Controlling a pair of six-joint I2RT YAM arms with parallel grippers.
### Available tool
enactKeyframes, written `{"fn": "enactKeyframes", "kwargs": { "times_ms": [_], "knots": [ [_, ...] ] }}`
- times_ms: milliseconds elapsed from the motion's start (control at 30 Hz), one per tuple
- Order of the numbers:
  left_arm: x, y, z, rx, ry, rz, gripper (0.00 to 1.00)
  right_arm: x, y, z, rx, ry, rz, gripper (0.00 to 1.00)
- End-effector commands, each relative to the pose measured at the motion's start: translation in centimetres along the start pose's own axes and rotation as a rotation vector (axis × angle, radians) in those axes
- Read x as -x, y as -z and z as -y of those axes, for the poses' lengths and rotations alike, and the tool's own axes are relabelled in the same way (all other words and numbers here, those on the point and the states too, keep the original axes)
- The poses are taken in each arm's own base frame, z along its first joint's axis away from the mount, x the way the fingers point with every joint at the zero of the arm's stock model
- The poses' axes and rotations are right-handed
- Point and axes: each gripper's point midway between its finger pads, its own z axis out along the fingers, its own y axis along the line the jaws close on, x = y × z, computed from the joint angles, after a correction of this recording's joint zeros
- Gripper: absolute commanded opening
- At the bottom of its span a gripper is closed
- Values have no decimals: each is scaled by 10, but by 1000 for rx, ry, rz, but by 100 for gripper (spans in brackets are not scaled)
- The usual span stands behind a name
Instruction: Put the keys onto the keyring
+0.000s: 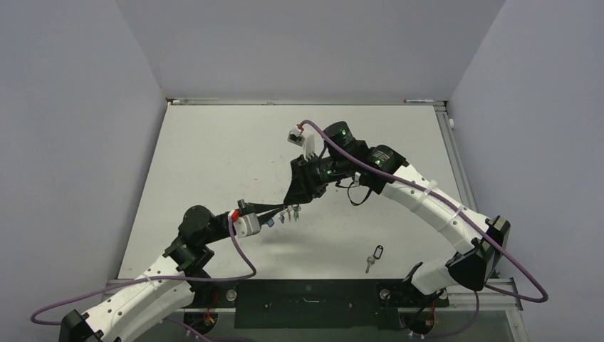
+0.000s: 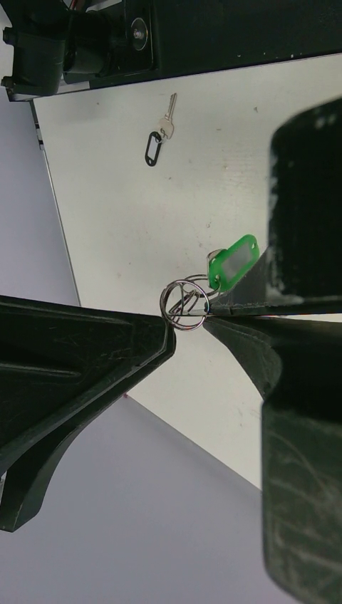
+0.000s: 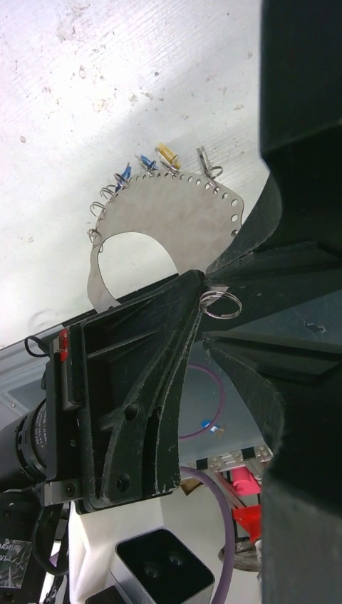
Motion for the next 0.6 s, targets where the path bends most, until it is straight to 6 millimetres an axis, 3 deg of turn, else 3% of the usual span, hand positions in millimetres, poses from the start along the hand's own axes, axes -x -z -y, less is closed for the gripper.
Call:
{"fn": "enactKeyframes", "kwargs": {
  "times_ms": [0, 433, 567],
  "knots": [
    [37, -3, -12, 19, -73, 84, 0, 8, 1, -10, 18, 43, 13, 30],
    [38, -3, -14, 28, -75, 84, 0, -6, -5, -1, -39, 35, -25, 30],
    [38, -3, -14, 32, -74, 84, 0, -8, -6, -1, -39, 34, -28, 23]
  ]
}}
